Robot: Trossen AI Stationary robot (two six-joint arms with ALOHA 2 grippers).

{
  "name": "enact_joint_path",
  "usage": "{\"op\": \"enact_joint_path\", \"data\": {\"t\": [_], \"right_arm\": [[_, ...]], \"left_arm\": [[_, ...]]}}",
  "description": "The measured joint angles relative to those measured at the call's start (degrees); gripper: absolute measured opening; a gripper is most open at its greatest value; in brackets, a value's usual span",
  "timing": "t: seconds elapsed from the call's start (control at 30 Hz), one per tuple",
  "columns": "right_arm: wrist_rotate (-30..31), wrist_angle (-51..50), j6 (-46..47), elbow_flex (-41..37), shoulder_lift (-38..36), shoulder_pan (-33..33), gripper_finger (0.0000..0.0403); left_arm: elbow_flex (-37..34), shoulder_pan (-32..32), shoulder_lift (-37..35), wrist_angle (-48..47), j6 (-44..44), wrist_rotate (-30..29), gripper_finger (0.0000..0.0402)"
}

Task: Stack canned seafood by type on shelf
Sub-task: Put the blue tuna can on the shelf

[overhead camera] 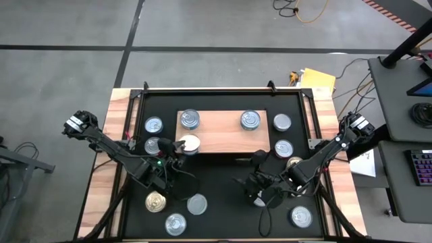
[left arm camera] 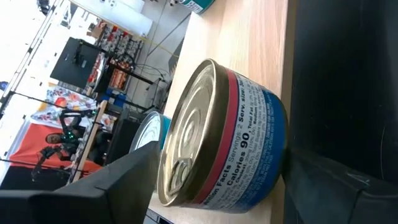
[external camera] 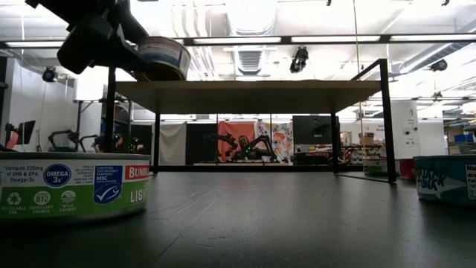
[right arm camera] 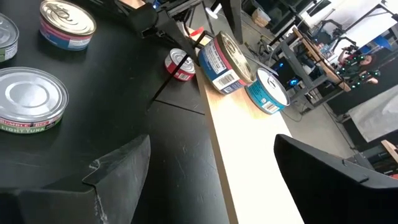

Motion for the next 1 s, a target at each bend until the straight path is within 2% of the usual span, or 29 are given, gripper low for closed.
{"op": "enact_joint_path", "data": {"t": [0.3, 0.53, 0.67, 0.87, 1.0], "right_arm": [[-0.02, -0.01, 0.02, -0.02, 0.00, 0.00, 0.0322], [-0.50, -0.09, 0.45, -0.02, 0.00, 0.02, 0.0318], [-1.55, -0.14, 0.85, -0.02, 0.00, 0.02, 0.0325], [-1.55, -0.15, 1.09, -0.02, 0.00, 0.02, 0.0334], [-1.57, -0.15, 1.09, -0.02, 0.00, 0.02, 0.0331]], "left_arm": [[0.86, 0.21, 0.00, 1.77, -7.11, 0.10, 0.0320], [1.61, 0.44, 0.05, 1.85, -10.50, 6.23, 0.0320], [1.95, 0.44, 0.07, 1.85, -11.50, 6.14, 0.0320], [2.66, 0.44, 0.07, 1.56, -11.37, 1.33, 0.0320], [3.45, 0.73, 0.07, 0.88, -10.23, 1.18, 0.0320]]}}
